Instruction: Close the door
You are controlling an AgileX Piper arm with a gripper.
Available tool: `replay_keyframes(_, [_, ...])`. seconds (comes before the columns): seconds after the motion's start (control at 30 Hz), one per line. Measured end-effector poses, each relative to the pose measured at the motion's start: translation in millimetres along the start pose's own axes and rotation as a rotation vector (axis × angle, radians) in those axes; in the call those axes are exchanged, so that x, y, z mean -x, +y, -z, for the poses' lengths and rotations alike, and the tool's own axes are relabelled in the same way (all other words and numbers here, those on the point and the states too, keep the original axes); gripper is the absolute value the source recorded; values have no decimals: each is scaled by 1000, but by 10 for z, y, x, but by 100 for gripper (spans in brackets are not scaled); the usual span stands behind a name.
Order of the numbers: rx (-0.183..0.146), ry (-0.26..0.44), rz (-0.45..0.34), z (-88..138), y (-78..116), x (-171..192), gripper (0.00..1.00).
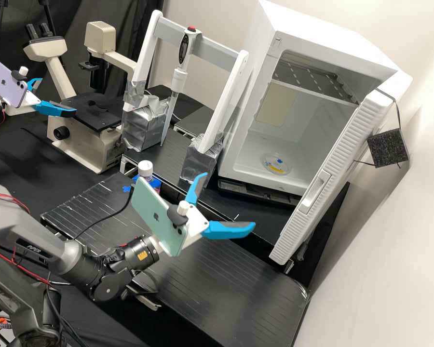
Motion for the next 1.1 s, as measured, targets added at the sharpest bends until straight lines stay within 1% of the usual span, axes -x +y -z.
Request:
replay_keyframes(0.13, [4, -43, -42, -104, 113, -61, 100])
replay_keyframes(0.2, [-2, -59, -48, -157, 128, -114, 100])
replay_keyframes(0.3, [4, -84, -64, -241, 129, -239, 100])
replay_keyframes(0.43, [49, -109, -75, -344, 82, -456, 100])
replay_keyframes(0.5, [64, -119, -78, -390, 58, -551, 100])
replay_keyframes(0.6, [79, -120, -70, -439, 18, -681, 100])
replay_keyframes(0.67, [84, -119, -79, -463, 2, -785, 100])
replay_keyframes(0.77, [82, -116, -80, -495, -42, -905, 100])
replay_keyframes(0.83, [97, -115, -80, -515, -77, -988, 100])
replay_keyframes(1.0, [117, -104, -77, -523, -164, -1149, 100])
replay_keyframes(1.1, [111, -94, -64, -505, -207, -1215, 100])
